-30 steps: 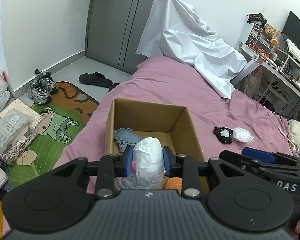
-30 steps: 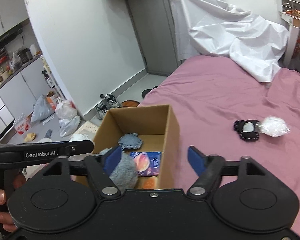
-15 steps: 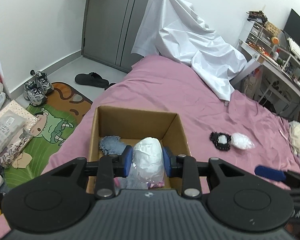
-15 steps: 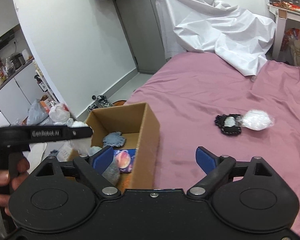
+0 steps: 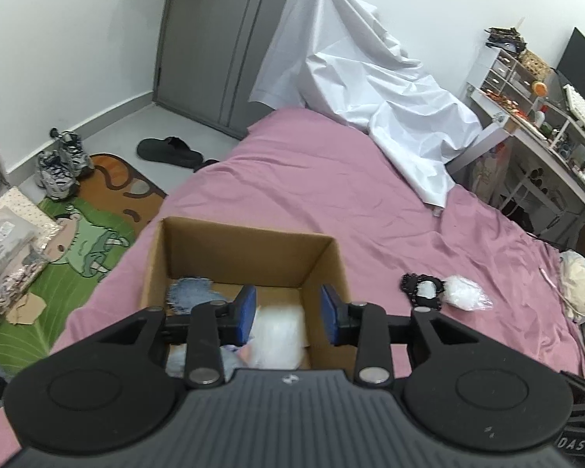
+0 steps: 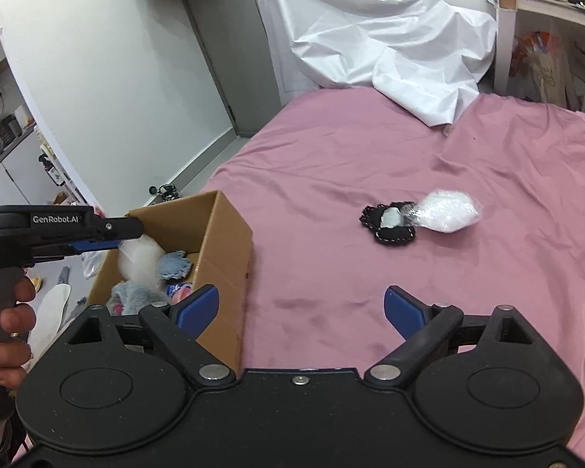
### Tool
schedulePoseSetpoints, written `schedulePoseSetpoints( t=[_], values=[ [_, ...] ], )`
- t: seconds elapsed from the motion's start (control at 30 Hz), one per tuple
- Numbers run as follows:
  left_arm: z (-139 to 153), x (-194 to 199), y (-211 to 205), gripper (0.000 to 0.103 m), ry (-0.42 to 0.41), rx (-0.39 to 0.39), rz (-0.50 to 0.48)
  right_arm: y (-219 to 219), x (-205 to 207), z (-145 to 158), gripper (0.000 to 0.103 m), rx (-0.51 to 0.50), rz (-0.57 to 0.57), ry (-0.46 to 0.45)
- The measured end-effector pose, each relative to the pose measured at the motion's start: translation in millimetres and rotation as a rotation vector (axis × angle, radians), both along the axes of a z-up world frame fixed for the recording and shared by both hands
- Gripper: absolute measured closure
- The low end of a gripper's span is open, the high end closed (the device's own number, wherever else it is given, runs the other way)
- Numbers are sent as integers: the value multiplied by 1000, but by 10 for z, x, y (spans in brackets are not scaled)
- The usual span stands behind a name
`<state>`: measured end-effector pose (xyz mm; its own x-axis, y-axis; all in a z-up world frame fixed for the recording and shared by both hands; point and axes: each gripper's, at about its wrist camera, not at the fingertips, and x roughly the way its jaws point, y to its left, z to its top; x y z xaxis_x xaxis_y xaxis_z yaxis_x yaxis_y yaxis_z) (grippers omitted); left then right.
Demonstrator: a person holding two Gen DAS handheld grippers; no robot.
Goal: Organize soft objects
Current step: 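Open both grippers to drop the white cloth and burger plush into the box, then move both grippers toward the black plush and the clear bag of stuffing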
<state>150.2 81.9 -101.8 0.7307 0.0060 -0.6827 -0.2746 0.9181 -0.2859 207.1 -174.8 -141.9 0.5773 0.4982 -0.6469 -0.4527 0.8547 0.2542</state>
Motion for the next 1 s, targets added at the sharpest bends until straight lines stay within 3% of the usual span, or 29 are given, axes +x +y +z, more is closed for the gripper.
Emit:
schedulePoseSetpoints(
  t=[0.1,0.27,0.7,1.0],
  values=[
    [-22,52,-30,47,10,2,-4,-41,34,-33,11,3,-5,7],
    [7,54,-96,31,13,35,6,-129,97,-80,11,9,-20,17],
    [152,255,-575,28,14,87,-70,-453,314,-134,9,25,-70,10],
    [43,569,-977,28,31,83,-116,-699,536,-58,4,19,-106,-35]
  ],
)
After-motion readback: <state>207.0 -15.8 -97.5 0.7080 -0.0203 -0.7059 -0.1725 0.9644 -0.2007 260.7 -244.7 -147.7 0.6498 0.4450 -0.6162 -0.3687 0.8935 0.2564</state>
